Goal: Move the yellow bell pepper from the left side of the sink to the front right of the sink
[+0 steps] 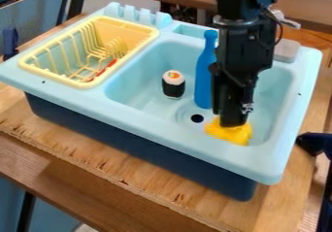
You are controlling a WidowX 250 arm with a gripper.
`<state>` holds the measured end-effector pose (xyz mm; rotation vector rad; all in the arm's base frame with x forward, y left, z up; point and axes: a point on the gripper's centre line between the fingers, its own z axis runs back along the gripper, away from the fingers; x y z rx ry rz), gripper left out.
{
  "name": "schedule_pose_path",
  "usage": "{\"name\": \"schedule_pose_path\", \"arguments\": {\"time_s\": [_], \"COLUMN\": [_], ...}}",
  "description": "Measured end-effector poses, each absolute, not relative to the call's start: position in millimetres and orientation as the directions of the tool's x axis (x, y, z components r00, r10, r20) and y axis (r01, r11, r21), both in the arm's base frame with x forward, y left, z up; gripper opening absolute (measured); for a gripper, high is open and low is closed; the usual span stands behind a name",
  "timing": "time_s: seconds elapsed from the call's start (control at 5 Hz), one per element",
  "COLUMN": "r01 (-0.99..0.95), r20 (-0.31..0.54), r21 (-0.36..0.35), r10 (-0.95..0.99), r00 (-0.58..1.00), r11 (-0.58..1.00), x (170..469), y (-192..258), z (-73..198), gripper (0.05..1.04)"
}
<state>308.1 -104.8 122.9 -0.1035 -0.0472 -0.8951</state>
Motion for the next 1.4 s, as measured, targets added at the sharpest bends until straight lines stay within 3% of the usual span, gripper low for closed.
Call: {"name": "schedule_pose_path", "arguments": {"time_s": [0.2, 0.4, 0.6, 0.8, 1.0, 1.2, 1.4], "r01": [0.777, 0.754, 0.716, 0.709, 0.670, 0.570, 0.357], "r20": [0.131, 0.145, 0.188, 0.195, 0.141, 0.120, 0.089], "r21": [-0.040, -0.040, -0.060, -0.117, -0.137, -0.050, 0.110], "r10": [-0.767, -0.743, -0.697, -0.684, -0.655, -0.561, -0.367], "r00": [0.628, 0.653, 0.692, 0.703, 0.742, 0.819, 0.926], "r11": [0.629, 0.655, 0.695, 0.695, 0.730, 0.820, 0.928], "x": [310.0, 306.8, 266.4, 252.6, 242.5, 238.9, 247.3], "y": [-105.6, -106.0, -59.1, -46.1, -24.5, -6.9, 8.0], "z": [123.6, 122.3, 173.3, 216.0, 245.1, 251.9, 241.8], "gripper": [0.896, 1.011, 1.005, 1.001, 1.001, 1.001, 1.001]}}
